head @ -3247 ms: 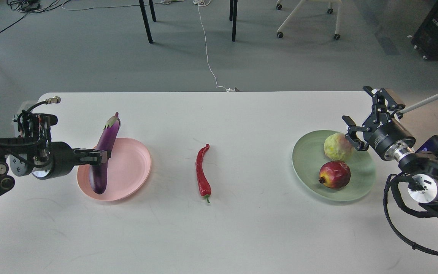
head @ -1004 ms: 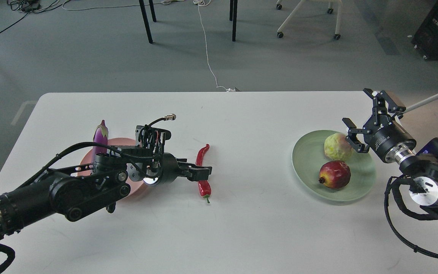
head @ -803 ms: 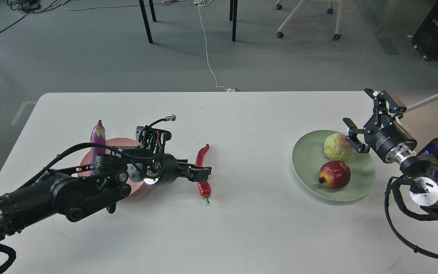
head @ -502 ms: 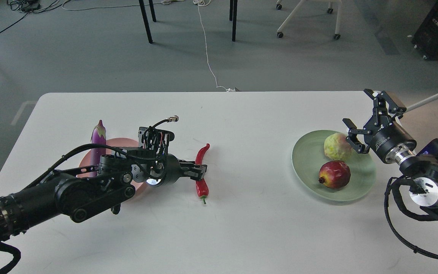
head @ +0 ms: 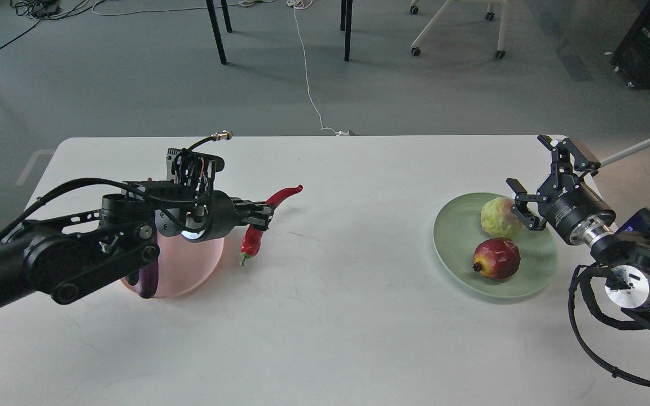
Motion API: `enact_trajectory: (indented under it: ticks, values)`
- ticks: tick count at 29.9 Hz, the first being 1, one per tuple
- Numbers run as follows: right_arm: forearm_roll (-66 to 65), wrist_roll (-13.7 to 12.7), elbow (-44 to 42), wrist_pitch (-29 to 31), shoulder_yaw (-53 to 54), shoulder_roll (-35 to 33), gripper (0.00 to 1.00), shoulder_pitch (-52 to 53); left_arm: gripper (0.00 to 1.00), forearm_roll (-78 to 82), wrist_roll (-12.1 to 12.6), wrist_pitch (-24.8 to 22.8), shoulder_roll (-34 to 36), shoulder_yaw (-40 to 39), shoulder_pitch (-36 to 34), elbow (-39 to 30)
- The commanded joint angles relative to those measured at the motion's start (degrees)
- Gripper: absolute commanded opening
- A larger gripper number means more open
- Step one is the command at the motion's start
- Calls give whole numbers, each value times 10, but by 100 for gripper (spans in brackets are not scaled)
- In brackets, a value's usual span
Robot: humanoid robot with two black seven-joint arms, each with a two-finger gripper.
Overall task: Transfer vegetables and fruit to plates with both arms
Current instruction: 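Carry the red chili onto the pink plate and release it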
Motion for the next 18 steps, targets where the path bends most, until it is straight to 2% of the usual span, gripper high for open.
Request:
enact_trajectory:
  ticks: [1,5,9,10,11,13,14,18]
  values:
    - [-2,0,0,0,-1,2,97,0,10,-5,-6,0,76,3,7,-23]
    - [-4,0,0,0,0,3,97,0,13,-5,-22,0,115,2,36,-27]
    - [-6,0,0,0,-1,2,98,0,34,-6,-24,-1,132,4,46,-27]
    - [-6,0,0,0,0,2,97,0,42,-6,-24,0,135,4,48,-27]
    - [-6,0,0,0,0,1,97,0,56,-6,-24,0,136,4,50,-27]
    - [-6,0,0,0,0,0,97,1,96,-6,-24,1,137,0,52,-27]
    - [-6,0,0,0,0,0,97,1,100,-6,-25,2,138,-2,52,-28]
    - [-6,0,0,0,-1,-2,98,6,100,-47,-45,6,137,-26,51,-29]
